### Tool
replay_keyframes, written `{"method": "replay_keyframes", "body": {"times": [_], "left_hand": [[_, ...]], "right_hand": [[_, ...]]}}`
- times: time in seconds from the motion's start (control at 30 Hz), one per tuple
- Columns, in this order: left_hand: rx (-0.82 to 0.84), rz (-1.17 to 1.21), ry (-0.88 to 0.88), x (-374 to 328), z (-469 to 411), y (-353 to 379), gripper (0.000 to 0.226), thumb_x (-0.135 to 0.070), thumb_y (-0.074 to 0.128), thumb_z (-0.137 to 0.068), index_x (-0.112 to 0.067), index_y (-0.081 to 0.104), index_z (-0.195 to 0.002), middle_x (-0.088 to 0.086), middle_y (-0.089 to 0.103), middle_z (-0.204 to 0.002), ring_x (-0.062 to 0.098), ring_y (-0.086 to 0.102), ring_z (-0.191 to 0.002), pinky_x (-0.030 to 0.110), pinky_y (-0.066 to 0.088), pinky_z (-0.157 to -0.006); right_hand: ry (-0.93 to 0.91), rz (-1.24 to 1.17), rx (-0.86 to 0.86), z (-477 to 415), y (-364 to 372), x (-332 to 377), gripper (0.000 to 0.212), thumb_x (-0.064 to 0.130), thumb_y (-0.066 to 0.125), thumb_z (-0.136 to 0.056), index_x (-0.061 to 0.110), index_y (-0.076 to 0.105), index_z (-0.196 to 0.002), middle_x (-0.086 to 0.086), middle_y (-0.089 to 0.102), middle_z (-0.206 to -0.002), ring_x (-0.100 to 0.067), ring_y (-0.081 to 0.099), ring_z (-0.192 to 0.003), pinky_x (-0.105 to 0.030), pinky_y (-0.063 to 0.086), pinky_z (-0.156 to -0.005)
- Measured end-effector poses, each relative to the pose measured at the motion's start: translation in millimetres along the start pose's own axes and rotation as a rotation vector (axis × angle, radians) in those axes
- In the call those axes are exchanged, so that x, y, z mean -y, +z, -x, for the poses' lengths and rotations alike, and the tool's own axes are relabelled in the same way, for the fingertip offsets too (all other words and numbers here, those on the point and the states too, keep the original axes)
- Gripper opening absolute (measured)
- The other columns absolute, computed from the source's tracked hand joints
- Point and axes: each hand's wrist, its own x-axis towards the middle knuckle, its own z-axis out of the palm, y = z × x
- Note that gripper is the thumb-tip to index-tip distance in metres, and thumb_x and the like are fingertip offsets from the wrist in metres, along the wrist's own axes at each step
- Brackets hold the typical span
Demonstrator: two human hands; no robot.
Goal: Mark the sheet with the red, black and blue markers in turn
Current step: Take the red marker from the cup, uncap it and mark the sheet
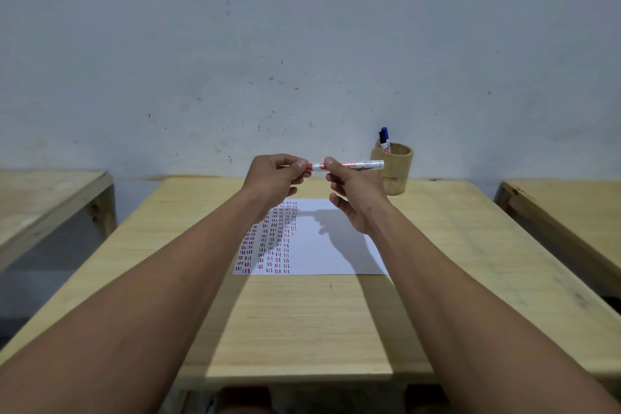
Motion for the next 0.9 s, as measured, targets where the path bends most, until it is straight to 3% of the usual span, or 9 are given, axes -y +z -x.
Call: {"method": "replay_keyframes", "body": {"times": [0.17, 0.37, 0.43, 0.53, 0.57, 0.63, 0.7, 0.8, 0.9], "left_hand": [[-0.023, 0.011, 0.036, 1.8, 1.8, 5.9, 0.015, -0.015, 0.062, -0.097, -0.012, 0.075, -0.091, 0.005, 0.074, -0.091, 0.014, 0.065, -0.083, 0.033, 0.058, -0.083], [-0.07, -0.025, 0.056, 3.8, -1.3, 13.1, 0.018, -0.016, 0.06, -0.098, -0.005, 0.074, -0.102, 0.005, 0.072, -0.092, 0.006, 0.064, -0.078, 0.032, 0.059, -0.078], [-0.078, -0.032, 0.058, 1.8, -1.6, 15.8, 0.017, -0.016, 0.06, -0.097, -0.006, 0.074, -0.102, 0.004, 0.072, -0.091, 0.007, 0.064, -0.078, 0.031, 0.059, -0.077], [-0.081, -0.023, 0.05, -0.8, -3.0, 19.2, 0.017, -0.015, 0.06, -0.096, -0.006, 0.074, -0.101, 0.003, 0.071, -0.087, 0.008, 0.063, -0.077, 0.032, 0.059, -0.077], [-0.086, -0.027, 0.052, -1.8, -3.8, 19.8, 0.016, -0.015, 0.06, -0.096, -0.007, 0.074, -0.099, 0.003, 0.071, -0.087, 0.008, 0.063, -0.077, 0.033, 0.06, -0.078], [-0.104, -0.049, 0.063, -4.9, -6.4, 20.1, 0.014, -0.016, 0.061, -0.095, -0.012, 0.074, -0.095, 0.002, 0.072, -0.086, 0.011, 0.064, -0.078, 0.035, 0.061, -0.079], [-0.114, -0.086, 0.075, -10.1, -10.0, 20.0, 0.013, -0.018, 0.061, -0.093, -0.016, 0.074, -0.09, 0.001, 0.072, -0.084, 0.017, 0.064, -0.08, 0.039, 0.061, -0.081], [-0.131, -0.185, 0.114, -23.4, -13.0, 23.3, 0.01, -0.026, 0.064, -0.087, -0.022, 0.074, -0.087, -0.002, 0.075, -0.082, 0.026, 0.069, -0.084, 0.047, 0.06, -0.083], [-0.13, -0.283, 0.168, -38.5, -14.3, 33.7, 0.01, -0.028, 0.066, -0.084, -0.023, 0.074, -0.087, -0.004, 0.075, -0.082, 0.02, 0.063, -0.068, 0.035, 0.057, -0.064]], "right_hand": [[0.018, -0.05, 0.007, -4.1, -2.5, -0.9, 0.013, 0.021, 0.077, -0.091, 0.011, 0.074, -0.085, 0.001, 0.062, -0.07, -0.007, 0.057, -0.061, -0.016, 0.053, -0.052], [0.043, -0.172, -0.065, -8.7, 1.5, -3.0, 0.014, 0.011, 0.08, -0.087, 0.002, 0.07, -0.093, -0.008, 0.072, -0.081, -0.01, 0.067, -0.064, -0.019, 0.057, -0.054], [-0.022, -0.186, -0.142, -10.0, 5.2, -1.4, 0.052, 0.007, 0.083, -0.081, -0.005, 0.058, -0.125, -0.014, 0.075, -0.094, -0.01, 0.071, -0.061, -0.02, 0.058, -0.055], [-0.16, -0.053, -0.181, -8.9, 0.9, 0.8, 0.099, 0.007, 0.081, -0.082, 0.02, 0.016, -0.156, -0.013, 0.074, -0.089, -0.014, 0.068, -0.061, -0.03, 0.063, -0.067], [-0.21, 0.058, -0.174, -6.2, -0.3, 2.7, 0.091, 0.01, 0.079, -0.084, 0.026, 0.021, -0.153, -0.011, 0.072, -0.085, -0.015, 0.067, -0.061, -0.034, 0.063, -0.07], [-0.271, 0.33, -0.141, -1.6, -2.5, 8.5, 0.046, 0.021, 0.074, -0.09, 0.013, 0.053, -0.13, -0.009, 0.071, -0.085, -0.017, 0.069, -0.06, -0.039, 0.062, -0.07], [-0.293, 0.551, -0.115, 0.1, -7.1, 14.8, 0.024, 0.03, 0.069, -0.094, 0.01, 0.064, -0.107, -0.008, 0.072, -0.083, -0.017, 0.072, -0.059, -0.038, 0.063, -0.063], [-0.321, 0.809, -0.051, 0.6, -17.3, 25.2, 0.017, 0.029, 0.064, -0.094, 0.014, 0.068, -0.102, -0.007, 0.074, -0.074, -0.018, 0.072, -0.054, -0.031, 0.058, -0.05], [-0.347, 1.122, -0.05, -2.3, -28.8, 33.6, 0.026, 0.04, 0.066, -0.094, 0.018, 0.076, -0.102, -0.006, 0.073, -0.073, -0.025, 0.069, -0.065, -0.039, 0.057, -0.064]]}}
